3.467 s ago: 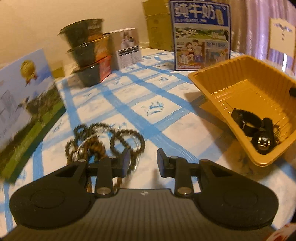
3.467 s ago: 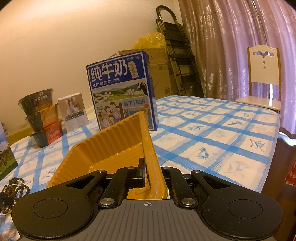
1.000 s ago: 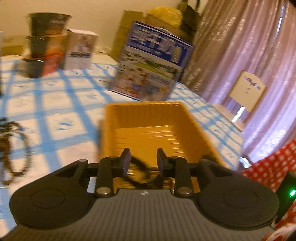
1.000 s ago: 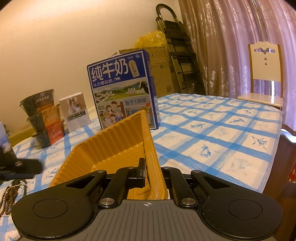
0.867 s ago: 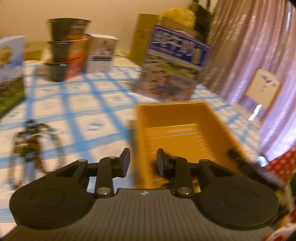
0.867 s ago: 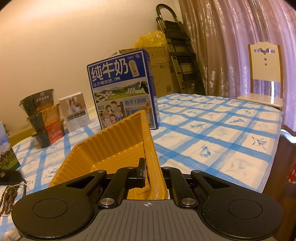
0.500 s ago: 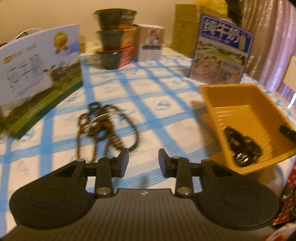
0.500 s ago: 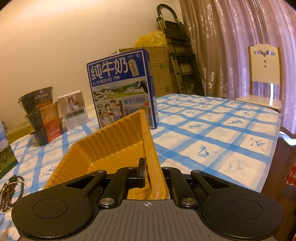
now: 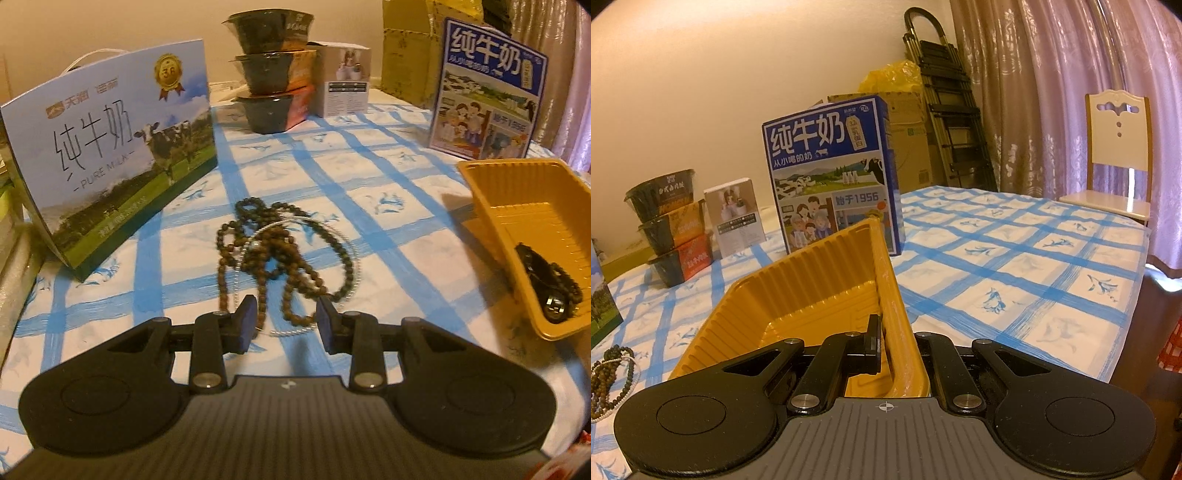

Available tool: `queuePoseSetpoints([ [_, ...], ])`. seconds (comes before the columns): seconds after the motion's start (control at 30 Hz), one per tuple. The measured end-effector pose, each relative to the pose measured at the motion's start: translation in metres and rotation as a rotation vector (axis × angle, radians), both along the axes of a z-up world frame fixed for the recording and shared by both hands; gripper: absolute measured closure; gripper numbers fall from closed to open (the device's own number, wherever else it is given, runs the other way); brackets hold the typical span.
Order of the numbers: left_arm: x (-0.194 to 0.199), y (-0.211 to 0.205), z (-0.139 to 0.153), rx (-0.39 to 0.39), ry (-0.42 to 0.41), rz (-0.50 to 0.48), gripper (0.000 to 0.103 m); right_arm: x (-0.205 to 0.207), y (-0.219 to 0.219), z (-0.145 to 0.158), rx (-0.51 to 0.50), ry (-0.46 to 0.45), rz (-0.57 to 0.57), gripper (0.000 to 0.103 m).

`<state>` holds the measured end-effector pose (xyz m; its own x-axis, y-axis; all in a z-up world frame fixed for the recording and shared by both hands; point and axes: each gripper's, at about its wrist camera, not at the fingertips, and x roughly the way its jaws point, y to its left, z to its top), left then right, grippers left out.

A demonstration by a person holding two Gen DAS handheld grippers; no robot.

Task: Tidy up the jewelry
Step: 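Close the left tool on the white pearl strand in the pile, then lift the pearl strand into the orange tray and release it from the left tool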

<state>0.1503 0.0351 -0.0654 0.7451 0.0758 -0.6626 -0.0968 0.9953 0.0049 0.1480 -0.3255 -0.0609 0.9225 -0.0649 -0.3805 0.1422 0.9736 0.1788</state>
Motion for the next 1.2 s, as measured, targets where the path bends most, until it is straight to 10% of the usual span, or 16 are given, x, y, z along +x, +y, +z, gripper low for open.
queuePoseSetpoints([
  [1.2,0.071,0.024,-0.041,0.206,0.064,-0.109,0.101,0.0,-0.001,-0.001,-0.002,0.002,0.0,0.096],
])
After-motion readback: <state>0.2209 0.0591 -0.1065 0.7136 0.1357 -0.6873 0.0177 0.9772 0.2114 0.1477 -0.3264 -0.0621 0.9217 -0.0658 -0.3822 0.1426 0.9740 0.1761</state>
